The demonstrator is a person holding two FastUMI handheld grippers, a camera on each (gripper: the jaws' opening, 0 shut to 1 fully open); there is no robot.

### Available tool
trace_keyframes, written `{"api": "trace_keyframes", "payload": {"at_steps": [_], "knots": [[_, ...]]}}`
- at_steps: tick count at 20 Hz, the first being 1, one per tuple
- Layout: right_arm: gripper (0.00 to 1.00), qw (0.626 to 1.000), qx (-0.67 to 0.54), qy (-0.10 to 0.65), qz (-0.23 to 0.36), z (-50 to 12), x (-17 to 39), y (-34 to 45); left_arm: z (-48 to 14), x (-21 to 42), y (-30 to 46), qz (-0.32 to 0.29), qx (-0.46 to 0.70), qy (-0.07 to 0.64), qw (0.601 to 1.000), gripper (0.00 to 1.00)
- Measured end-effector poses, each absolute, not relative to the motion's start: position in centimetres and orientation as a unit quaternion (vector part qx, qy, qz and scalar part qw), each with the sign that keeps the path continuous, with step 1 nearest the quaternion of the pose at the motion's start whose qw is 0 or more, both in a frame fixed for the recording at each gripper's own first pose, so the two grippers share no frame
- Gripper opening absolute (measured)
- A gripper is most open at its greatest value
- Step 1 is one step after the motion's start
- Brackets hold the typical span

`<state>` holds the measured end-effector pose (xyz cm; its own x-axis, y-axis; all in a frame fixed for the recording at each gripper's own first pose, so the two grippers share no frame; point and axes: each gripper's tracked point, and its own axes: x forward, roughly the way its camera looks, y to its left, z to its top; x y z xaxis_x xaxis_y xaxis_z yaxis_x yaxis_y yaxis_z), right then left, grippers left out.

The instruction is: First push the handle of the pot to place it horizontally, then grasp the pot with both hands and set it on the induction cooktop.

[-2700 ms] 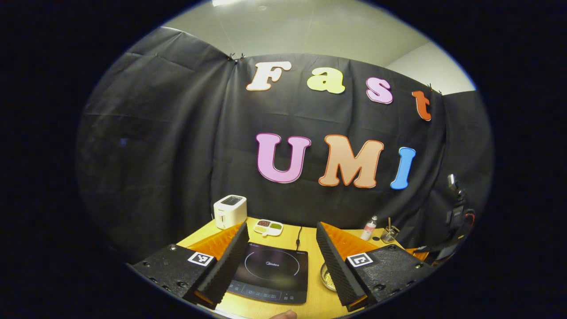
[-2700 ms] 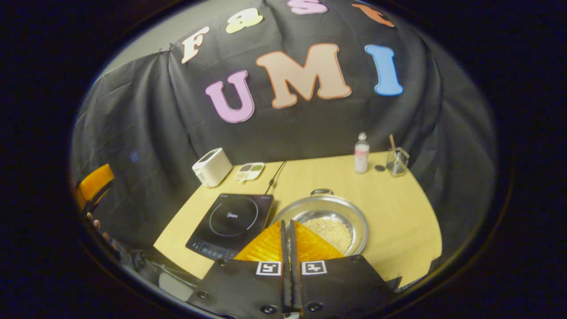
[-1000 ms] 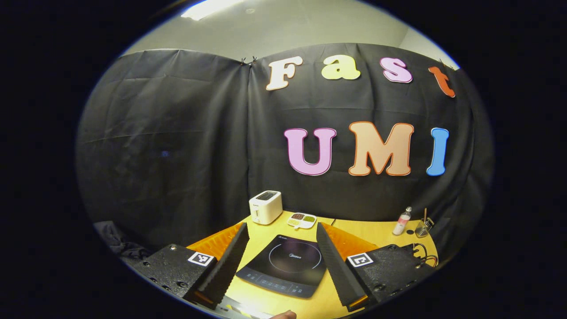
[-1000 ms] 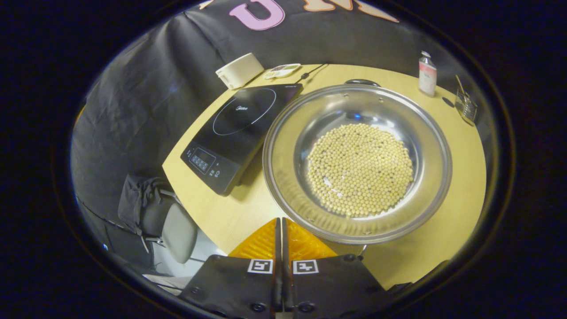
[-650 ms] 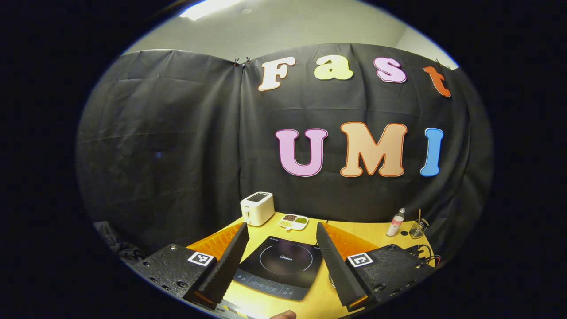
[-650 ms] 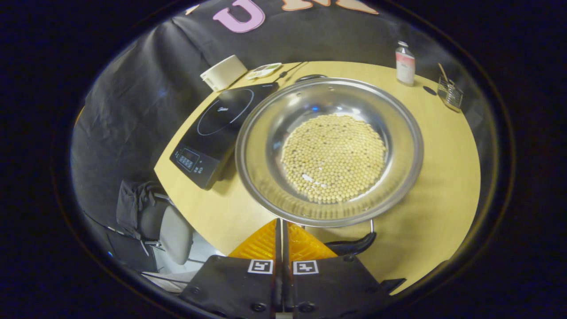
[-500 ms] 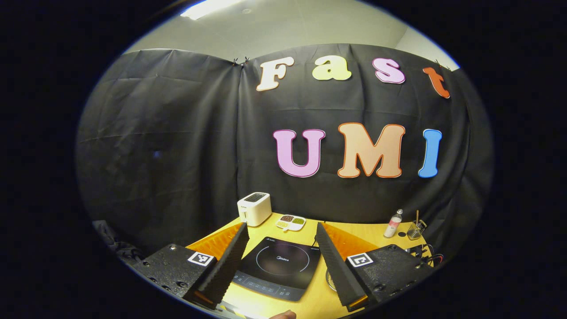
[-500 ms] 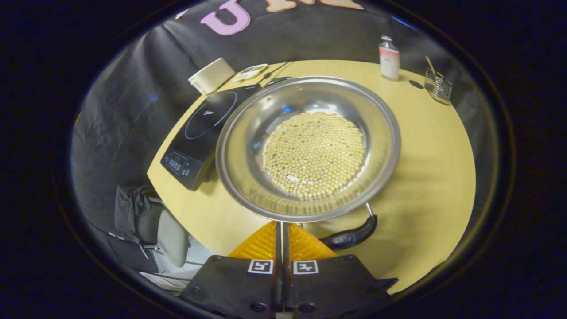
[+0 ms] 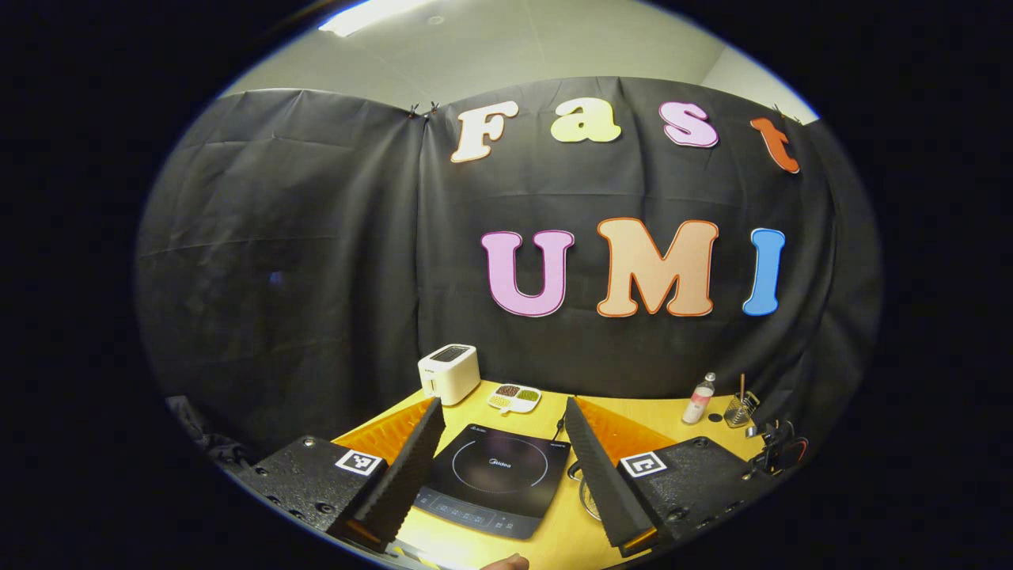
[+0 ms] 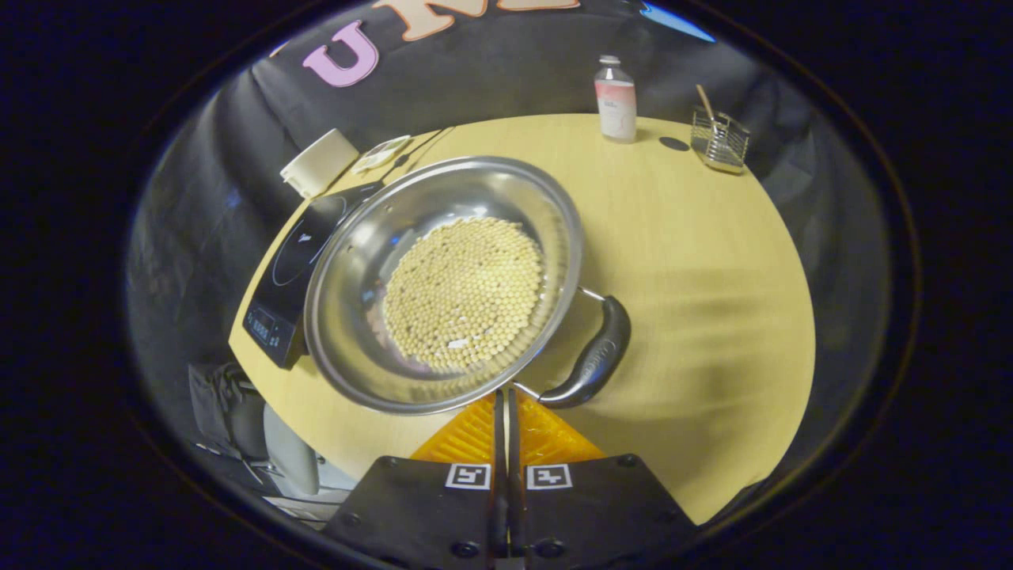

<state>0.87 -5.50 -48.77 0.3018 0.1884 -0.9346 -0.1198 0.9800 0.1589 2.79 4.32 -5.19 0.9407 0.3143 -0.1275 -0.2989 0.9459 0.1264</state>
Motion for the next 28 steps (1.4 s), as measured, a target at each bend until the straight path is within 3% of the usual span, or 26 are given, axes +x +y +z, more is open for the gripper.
{"api": "trace_keyframes", "payload": {"at_steps": [2,3,5,6,7,9,10,12,17,18,21,25,26,28], "knots": [[0.00,0.810,0.032,0.580,0.083,-49.0,1.8,-6.4,-5.3,3.1,4.2,0.152,0.053,0.073,0.984,0.89],[0.00,0.811,0.033,0.579,0.077,-49.1,2.4,-6.8,-5.4,3.3,4.2,0.149,0.053,0.074,0.985,0.94],[0.02,0.813,0.034,0.578,0.066,-49.1,3.1,-7.3,-5.4,3.7,4.2,0.144,0.054,0.073,0.985,0.94],[0.00,0.814,0.032,0.577,0.060,-49.2,3.5,-7.6,-5.3,3.9,4.4,0.142,0.054,0.073,0.986,0.89],[0.02,0.814,0.031,0.577,0.054,-49.3,3.6,-7.9,-5.3,4.1,4.5,0.140,0.053,0.072,0.986,0.94],[0.02,0.814,0.031,0.578,0.044,-49.5,3.9,-8.1,-5.8,4.5,4.6,0.133,0.048,0.075,0.987,0.94],[0.02,0.815,0.029,0.577,0.040,-49.5,3.9,-8.1,-6.2,4.7,4.6,0.126,0.045,0.079,0.988,0.89],[0.02,0.819,0.026,0.573,0.027,-48.9,3.8,-8.2,-7.3,5.8,4.8,0.107,0.038,0.088,0.990,0.94],[0.03,0.831,0.026,0.555,-0.041,-47.1,3.5,-8.6,-12.4,9.4,5.1,0.035,-0.001,0.136,0.990,0.89],[0.00,0.834,0.032,0.547,-0.059,-46.5,3.6,-8.6,-13.7,10.2,5.2,0.022,-0.012,0.148,0.989,0.94],[0.01,0.836,0.061,0.536,-0.102,-45.0,4.0,-7.9,-16.6,11.7,5.9,-0.011,-0.029,0.181,0.983,0.94],[0.14,0.841,0.071,0.517,-0.143,-43.6,4.6,-7.3,-20.5,13.1,5.5,-0.065,-0.052,0.227,0.970,0.95],[0.22,0.842,0.071,0.514,-0.147,-43.4,4.5,-7.1,-21.3,13.6,5.1,-0.077,-0.058,0.234,0.967,0.95],[0.57,0.841,0.069,0.515,-0.153,-42.9,4.2,-6.8,-22.7,13.9,4.2,-0.101,-0.059,0.255,0.960,0.95]]}}
